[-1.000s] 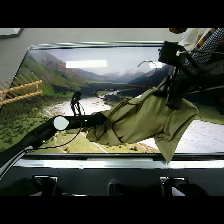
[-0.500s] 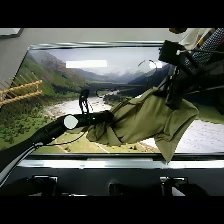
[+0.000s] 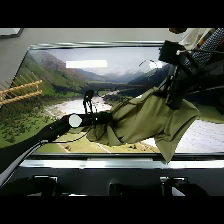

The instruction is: Fold the clothes and pants, and hang the long-sleeved shirts on hangers.

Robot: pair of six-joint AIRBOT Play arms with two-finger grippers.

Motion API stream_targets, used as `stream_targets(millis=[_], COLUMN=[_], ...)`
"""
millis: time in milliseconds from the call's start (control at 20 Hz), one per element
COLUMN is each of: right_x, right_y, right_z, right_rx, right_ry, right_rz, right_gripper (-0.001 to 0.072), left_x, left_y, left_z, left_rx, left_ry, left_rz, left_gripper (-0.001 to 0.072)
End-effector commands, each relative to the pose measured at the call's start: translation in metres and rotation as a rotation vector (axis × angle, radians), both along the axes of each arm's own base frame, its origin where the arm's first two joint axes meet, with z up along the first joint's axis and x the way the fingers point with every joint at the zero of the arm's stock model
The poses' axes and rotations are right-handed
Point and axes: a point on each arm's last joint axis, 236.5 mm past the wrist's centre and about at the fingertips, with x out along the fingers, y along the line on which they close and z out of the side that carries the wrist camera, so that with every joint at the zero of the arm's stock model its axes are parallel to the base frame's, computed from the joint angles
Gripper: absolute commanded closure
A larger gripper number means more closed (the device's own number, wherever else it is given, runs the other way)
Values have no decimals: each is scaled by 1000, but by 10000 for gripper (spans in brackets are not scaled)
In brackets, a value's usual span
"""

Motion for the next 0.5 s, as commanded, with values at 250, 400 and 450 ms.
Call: stream_targets(millis=[250, 400, 450], right_x=[-7, -8, -9], right_y=[0, 2, 3], right_z=[-3, -2, -2], right_rx=[2, 19, 23], right_ry=[44, 58, 58], right_rz=[-11, -24, -22], right_gripper=[687, 688, 688], left_x=[56, 76, 82], left_y=[74, 83, 84], left_z=[41, 71, 81], left_rx=[-30, -27, -36], left_ry=[5, -80, -100], left_rz=[113, 88, 91], left_gripper=[690, 690, 690])
